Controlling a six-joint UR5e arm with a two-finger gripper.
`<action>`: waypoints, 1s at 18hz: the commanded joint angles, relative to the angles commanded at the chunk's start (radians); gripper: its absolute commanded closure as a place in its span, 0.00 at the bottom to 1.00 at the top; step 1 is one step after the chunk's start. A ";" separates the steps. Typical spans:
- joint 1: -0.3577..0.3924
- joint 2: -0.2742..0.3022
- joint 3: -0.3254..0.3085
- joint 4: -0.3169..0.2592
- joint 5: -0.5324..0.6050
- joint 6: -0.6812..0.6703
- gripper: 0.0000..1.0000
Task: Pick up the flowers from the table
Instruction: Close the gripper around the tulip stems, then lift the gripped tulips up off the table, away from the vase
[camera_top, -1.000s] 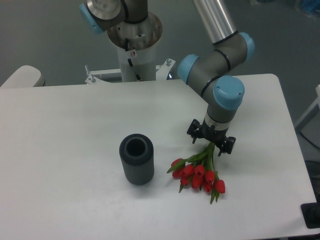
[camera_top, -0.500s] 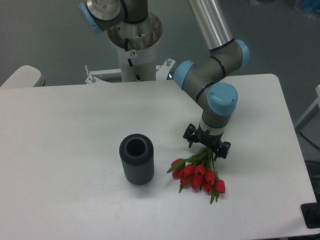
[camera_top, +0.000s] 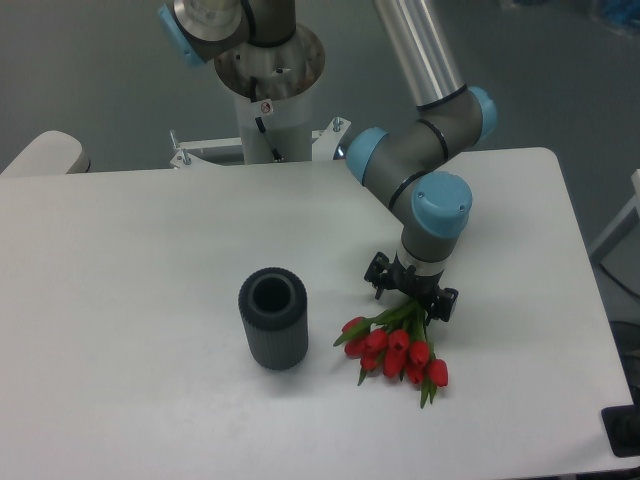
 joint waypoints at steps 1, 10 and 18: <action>0.000 0.000 0.003 0.000 -0.003 0.000 0.29; 0.000 -0.005 0.035 -0.003 -0.003 0.002 0.72; -0.002 -0.008 0.164 -0.026 -0.008 0.005 0.72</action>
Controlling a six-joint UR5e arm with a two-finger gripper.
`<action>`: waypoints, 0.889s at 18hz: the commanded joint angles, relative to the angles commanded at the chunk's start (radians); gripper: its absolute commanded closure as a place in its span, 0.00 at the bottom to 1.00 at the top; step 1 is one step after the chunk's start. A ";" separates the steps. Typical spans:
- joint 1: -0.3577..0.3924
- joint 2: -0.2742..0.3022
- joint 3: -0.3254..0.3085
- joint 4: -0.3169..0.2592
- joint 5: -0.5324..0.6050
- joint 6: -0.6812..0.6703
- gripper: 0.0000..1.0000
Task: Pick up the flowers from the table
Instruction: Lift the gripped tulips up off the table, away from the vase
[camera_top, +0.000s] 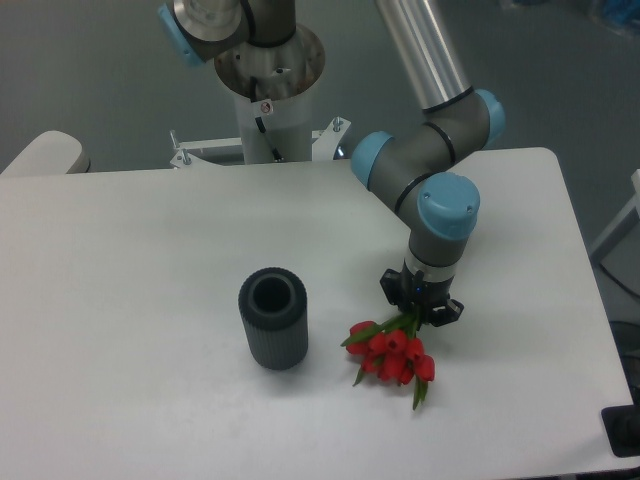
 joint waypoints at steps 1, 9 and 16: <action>0.000 -0.002 0.025 -0.014 -0.002 0.000 0.72; -0.002 0.000 0.258 -0.212 -0.141 -0.049 0.72; 0.002 0.024 0.335 -0.216 -0.464 -0.210 0.72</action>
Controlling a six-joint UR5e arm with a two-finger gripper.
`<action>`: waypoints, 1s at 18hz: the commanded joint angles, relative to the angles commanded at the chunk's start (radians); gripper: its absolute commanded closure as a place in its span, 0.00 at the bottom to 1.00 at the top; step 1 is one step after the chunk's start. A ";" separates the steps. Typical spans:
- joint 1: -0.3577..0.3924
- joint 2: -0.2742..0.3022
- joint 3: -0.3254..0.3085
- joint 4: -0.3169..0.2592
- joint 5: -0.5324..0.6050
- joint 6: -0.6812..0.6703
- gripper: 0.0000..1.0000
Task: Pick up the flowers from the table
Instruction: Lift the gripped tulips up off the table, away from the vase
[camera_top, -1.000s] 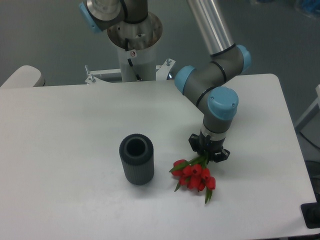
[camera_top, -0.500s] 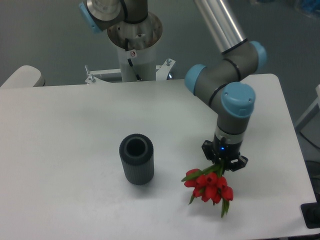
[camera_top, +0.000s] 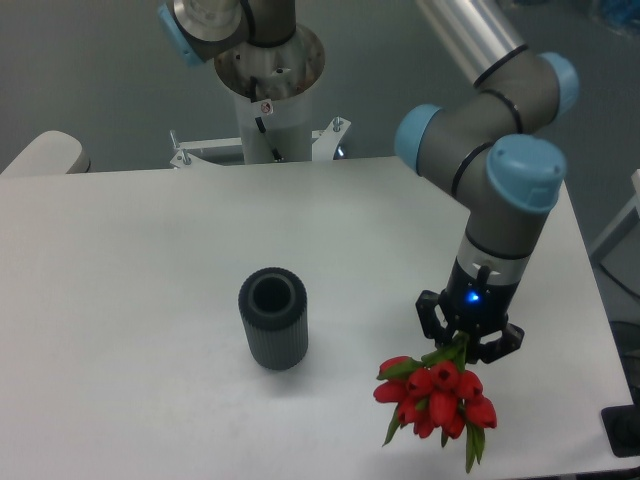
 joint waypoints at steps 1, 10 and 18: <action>0.002 0.006 0.000 0.005 -0.048 -0.025 0.72; 0.077 0.018 0.002 0.012 -0.342 -0.030 0.72; 0.101 0.015 -0.006 0.049 -0.405 -0.022 0.72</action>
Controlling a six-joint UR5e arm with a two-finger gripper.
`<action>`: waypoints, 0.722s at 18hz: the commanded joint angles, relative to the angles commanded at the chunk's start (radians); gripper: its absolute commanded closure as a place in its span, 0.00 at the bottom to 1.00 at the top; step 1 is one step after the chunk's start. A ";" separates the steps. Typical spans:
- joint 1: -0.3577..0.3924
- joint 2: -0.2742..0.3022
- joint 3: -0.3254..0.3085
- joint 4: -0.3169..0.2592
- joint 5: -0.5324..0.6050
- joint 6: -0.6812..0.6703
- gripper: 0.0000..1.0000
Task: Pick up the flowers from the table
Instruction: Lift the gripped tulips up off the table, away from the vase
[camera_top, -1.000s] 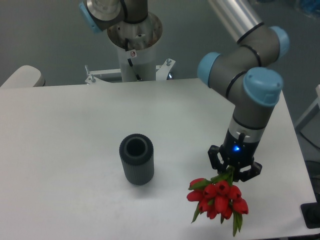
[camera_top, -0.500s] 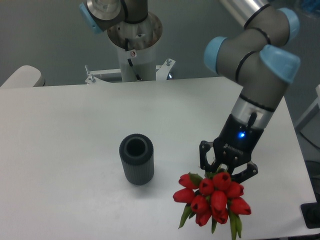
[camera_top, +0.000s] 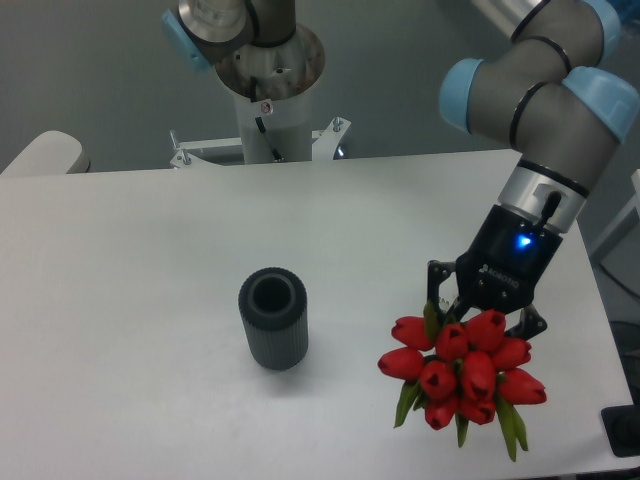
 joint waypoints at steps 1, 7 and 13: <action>0.002 0.000 -0.003 0.006 0.000 -0.002 0.72; 0.002 -0.002 -0.011 0.012 -0.018 0.028 0.72; 0.002 -0.002 -0.012 0.012 -0.018 0.029 0.72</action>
